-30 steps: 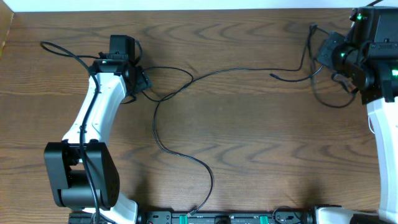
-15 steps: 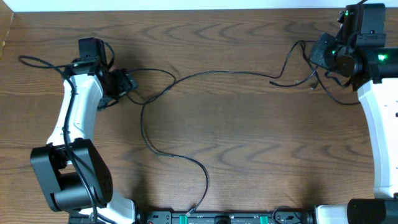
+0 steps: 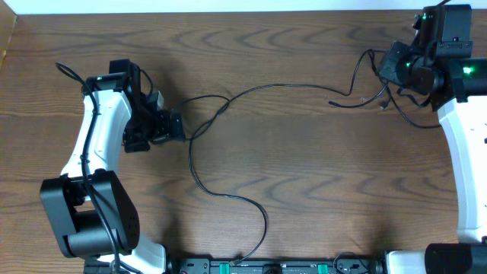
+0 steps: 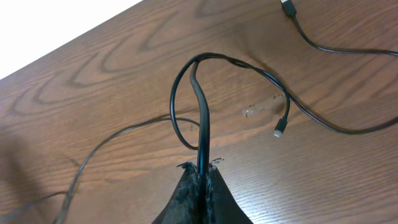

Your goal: Untangle cables

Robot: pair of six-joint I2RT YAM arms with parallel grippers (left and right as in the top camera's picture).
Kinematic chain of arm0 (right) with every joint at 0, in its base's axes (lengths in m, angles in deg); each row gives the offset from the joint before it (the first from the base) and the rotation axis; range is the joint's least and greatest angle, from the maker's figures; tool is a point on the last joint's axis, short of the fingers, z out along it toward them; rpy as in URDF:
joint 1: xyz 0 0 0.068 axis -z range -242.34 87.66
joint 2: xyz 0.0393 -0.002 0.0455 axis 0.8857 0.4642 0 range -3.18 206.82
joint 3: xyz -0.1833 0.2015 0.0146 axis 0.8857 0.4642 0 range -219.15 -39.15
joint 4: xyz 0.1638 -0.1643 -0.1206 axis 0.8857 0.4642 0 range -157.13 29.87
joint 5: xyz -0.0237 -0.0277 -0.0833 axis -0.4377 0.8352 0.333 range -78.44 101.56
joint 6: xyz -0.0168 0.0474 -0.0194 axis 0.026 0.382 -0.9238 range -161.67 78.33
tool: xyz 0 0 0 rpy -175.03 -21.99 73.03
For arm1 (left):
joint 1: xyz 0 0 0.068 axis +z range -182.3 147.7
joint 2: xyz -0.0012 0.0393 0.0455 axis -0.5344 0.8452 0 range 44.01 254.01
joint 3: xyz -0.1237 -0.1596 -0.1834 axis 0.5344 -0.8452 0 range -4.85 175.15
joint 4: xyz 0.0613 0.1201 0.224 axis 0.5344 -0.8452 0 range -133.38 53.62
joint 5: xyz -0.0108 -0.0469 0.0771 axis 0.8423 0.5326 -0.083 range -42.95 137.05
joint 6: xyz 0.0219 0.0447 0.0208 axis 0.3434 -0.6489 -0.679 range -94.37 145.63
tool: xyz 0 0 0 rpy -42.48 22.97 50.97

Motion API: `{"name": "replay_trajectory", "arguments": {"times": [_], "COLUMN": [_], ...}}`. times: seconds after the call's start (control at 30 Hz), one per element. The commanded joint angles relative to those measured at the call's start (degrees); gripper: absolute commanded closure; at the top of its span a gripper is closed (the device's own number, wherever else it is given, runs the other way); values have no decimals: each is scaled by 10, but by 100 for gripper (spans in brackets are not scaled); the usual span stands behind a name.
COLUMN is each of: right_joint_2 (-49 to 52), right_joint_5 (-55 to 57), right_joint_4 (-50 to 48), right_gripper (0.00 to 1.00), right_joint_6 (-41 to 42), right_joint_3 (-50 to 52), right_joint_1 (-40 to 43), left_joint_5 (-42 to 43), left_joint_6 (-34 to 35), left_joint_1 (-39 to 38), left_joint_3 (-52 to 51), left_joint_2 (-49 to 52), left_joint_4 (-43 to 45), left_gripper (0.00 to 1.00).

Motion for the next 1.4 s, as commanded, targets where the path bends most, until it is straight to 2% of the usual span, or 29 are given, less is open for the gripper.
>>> {"name": "replay_trajectory", "arguments": {"times": [0.0,0.1,0.2,0.33,0.4,0.5,0.57,0.67,0.77,0.93,1.03,1.27,1.37], "right_joint_2": [0,0,0,0,0,0,0,0,0,0,0,0,0], "right_joint_5": [-3,-3,-3,-9,-34,-110,-217,-342,-417,-423,-420,-419,-419], "right_joint_4": [4,6,6,10,8,-11,-39,-84,-135,-183,-208,-228,-216], "right_gripper": [99,99,99,99,99,99,99,99,99,99,99,99,99], "right_joint_6": [-9,-9,-9,-9,-18,-65,-111,-139,-136,-128,-105,-35,-33], "right_joint_3": [-16,-16,-16,-16,-16,-16,-16,-16,-16,-16,-16,-16,-16], "right_joint_1": [0,0,0,0,-1,-8,-19,-37,-68,-122,-127,-98,-85], "left_joint_5": [43,96,97,97,97,97,99,120,130,129,130,132,200], "left_joint_6": [-59,-115,-124,-123,-102,-45,-6,-11,-34,-95,-96,8,36], "left_joint_1": [0,0,0,1,1,1,0,-7,-25,-80,-110,-151,-162], "left_joint_3": [1,1,1,1,1,1,1,1,1,1,1,1,1], "left_joint_2": [2,2,2,2,2,2,2,2,2,2,2,2,2], "left_joint_4": [-46,-84,-81,-19,24,87,126,159,173,184,200,246,280], "left_gripper": [2,2,2,2,2,2,2,2,2,2,2,2,3]}}
